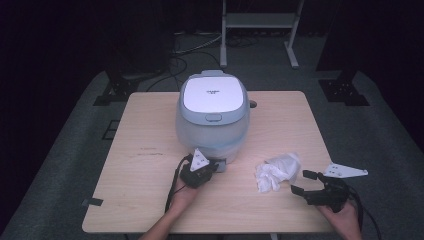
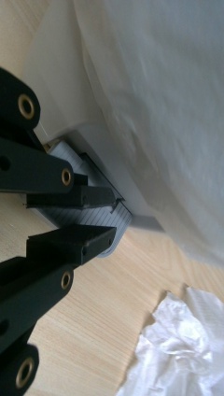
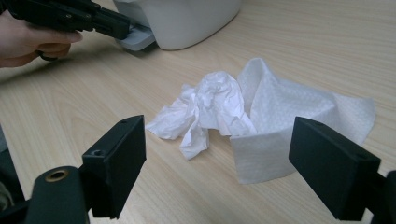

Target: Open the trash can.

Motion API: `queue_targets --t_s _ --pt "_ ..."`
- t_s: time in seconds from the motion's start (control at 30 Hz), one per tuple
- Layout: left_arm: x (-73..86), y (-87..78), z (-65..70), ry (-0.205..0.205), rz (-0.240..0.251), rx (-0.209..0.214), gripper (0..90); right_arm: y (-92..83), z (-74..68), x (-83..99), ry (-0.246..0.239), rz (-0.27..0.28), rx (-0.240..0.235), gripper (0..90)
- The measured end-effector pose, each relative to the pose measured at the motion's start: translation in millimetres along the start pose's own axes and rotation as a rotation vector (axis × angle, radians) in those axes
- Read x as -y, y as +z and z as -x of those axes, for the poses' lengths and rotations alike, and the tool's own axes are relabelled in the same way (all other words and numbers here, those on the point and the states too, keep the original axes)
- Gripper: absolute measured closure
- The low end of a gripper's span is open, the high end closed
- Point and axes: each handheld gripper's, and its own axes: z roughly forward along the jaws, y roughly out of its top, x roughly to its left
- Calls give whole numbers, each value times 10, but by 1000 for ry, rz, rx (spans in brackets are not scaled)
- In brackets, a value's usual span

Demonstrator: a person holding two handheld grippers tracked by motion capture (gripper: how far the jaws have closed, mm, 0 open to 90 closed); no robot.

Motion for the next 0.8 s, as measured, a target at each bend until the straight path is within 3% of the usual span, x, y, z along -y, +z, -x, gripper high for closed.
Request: queue_targets --t_s 0.17,0.8 --pt "-2 1 -8 -9 -6 3 805 30 -11 -29 -2 -11 10 178" --pt "12 50 25 3 -53 -7 833 249 -93 -257 -55 -61 -27 180"
